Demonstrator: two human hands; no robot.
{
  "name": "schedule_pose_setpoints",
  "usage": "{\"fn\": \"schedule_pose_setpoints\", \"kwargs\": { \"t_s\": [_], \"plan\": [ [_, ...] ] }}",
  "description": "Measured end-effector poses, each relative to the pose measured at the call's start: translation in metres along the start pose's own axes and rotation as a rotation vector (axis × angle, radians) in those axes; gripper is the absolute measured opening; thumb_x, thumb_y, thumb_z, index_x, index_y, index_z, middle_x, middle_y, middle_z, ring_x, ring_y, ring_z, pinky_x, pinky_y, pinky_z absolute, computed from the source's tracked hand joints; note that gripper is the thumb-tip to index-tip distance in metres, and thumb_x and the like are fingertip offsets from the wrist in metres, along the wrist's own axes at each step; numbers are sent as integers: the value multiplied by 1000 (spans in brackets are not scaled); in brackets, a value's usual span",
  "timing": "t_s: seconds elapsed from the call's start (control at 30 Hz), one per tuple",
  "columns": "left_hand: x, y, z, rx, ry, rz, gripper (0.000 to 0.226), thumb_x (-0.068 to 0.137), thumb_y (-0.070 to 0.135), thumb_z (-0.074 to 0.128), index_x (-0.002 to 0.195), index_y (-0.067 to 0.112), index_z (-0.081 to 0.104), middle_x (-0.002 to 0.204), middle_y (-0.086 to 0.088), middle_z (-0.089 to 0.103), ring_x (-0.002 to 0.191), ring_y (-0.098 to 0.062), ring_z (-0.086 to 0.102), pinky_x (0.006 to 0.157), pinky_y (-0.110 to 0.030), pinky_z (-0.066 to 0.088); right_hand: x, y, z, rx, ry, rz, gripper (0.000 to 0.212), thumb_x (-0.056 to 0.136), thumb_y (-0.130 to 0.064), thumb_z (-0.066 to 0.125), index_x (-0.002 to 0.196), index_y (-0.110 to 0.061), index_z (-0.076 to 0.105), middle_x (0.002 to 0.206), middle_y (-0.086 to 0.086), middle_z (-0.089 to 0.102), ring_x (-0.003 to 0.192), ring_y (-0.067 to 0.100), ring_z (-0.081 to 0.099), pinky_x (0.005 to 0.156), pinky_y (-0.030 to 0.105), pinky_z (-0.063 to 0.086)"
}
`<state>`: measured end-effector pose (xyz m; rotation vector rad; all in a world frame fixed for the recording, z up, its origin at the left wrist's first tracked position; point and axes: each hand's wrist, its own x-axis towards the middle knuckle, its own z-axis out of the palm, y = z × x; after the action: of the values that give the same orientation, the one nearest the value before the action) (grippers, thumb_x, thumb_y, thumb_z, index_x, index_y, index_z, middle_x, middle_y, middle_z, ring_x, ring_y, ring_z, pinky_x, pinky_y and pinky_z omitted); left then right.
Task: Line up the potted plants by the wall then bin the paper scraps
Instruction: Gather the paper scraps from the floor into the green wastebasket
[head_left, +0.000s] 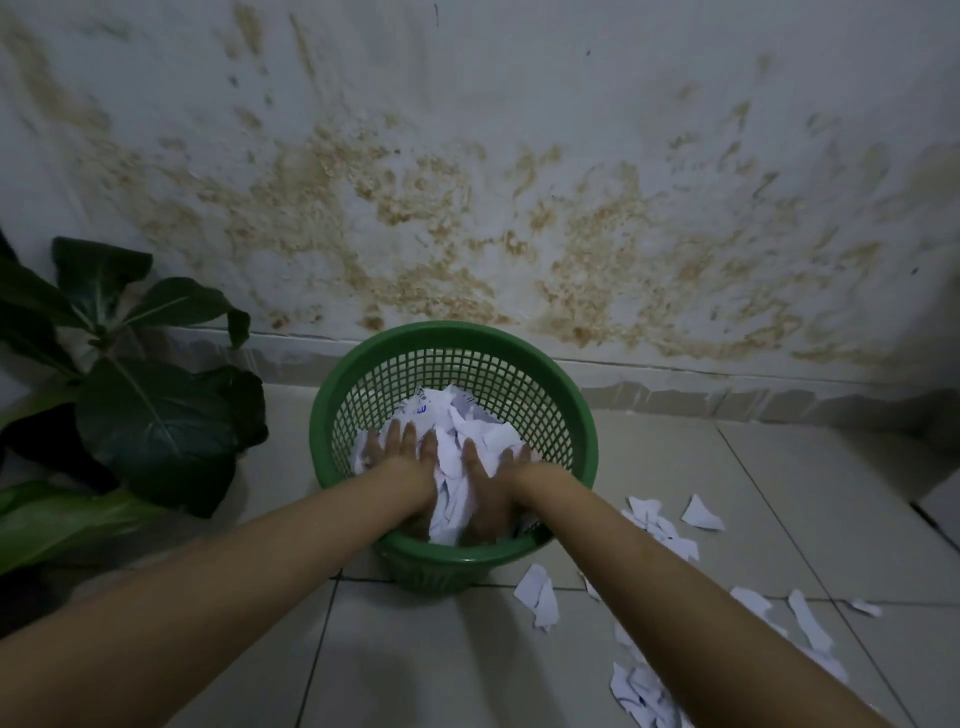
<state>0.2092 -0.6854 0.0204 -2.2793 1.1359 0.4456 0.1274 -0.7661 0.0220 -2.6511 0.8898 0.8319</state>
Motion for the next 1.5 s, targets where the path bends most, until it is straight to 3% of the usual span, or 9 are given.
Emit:
{"fn": "schedule_pose_setpoints", "kwargs": {
  "t_s": [0.13, 0.3, 0.57, 0.77, 0.93, 1.07, 1.27, 1.43, 1.5],
  "plan": [
    [-8, 11, 4, 34, 92, -27, 89, 96, 36, 43, 142, 1, -25, 150, -21, -30, 139, -41, -25, 111, -61, -3, -21, 0, -23, 205, -67, -83, 94, 87, -20, 47, 143, -27, -27, 155, 15, -24, 141, 41, -21, 116, 54, 0],
    [-13, 17, 15, 59, -4, -67, 96, 91, 45, 50, 146, 9, -20, 150, -21, -30, 138, -44, -22, 109, -66, 4, -34, 4, -33, 53, 36, -89, 95, 82, -8, 60, 148, -19, -8, 143, 23, 34, 125, 37, 43, 101, 43, 43],
    [-14, 25, 19, -26, 4, -154, 92, 93, 36, 51, 146, 5, -16, 155, -18, -17, 141, -46, -9, 111, -60, 11, -13, -14, 4, -201, 143, -82, 67, 87, -27, 60, 140, -7, 22, 143, 23, 32, 133, 36, 33, 108, 42, 32],
    [-12, 20, 5, -271, 19, -343, 87, 94, 47, 42, 146, 2, -12, 155, -17, -17, 143, -41, -10, 114, -55, 5, -31, -15, -8, -123, 60, -63, 91, 92, -46, 48, 148, -6, -12, 155, 26, -10, 142, 45, -10, 117, 49, 5],
    [-16, 14, 2, -179, -136, -194, 81, 93, 59, 29, 149, 7, 5, 156, -18, 7, 142, -42, 9, 115, -52, 15, -42, -26, -11, -184, 112, -72, 56, 98, -25, 40, 145, 1, 22, 153, 20, 23, 141, 36, 21, 116, 45, 17],
    [-18, 5, -1, -126, -167, 46, 52, 100, 34, 32, 139, 2, 37, 147, -12, 37, 137, -25, 35, 109, -28, 31, -40, -25, -18, -25, 11, -148, 53, 99, -25, 36, 146, -5, 22, 153, 14, 25, 139, 30, 27, 113, 38, 23],
    [-11, -13, -12, -258, -47, 131, 71, 96, 49, 30, 150, 16, -3, 159, -7, -4, 146, -26, 6, 120, -38, 11, -34, -25, -20, 79, 89, -149, 47, 98, -29, 39, 140, -6, 37, 144, 16, 40, 129, 29, 42, 106, 37, 34],
    [-10, -23, -24, -216, 198, 48, 65, 92, 57, 37, 142, 16, 34, 144, -9, 43, 127, -25, 46, 104, -34, 38, -44, -20, -35, 97, 292, -193, 44, 99, -26, 35, 138, -6, 38, 146, 16, 38, 129, 29, 41, 103, 36, 36],
    [-8, -24, -26, -266, 98, 145, 58, 95, 48, 36, 142, 13, 34, 146, -10, 40, 129, -27, 43, 104, -32, 36, -43, -21, -35, 90, 263, -198, 46, 100, -29, 29, 140, -8, 35, 147, 16, 37, 129, 31, 41, 103, 36, 35]
  ]
}}
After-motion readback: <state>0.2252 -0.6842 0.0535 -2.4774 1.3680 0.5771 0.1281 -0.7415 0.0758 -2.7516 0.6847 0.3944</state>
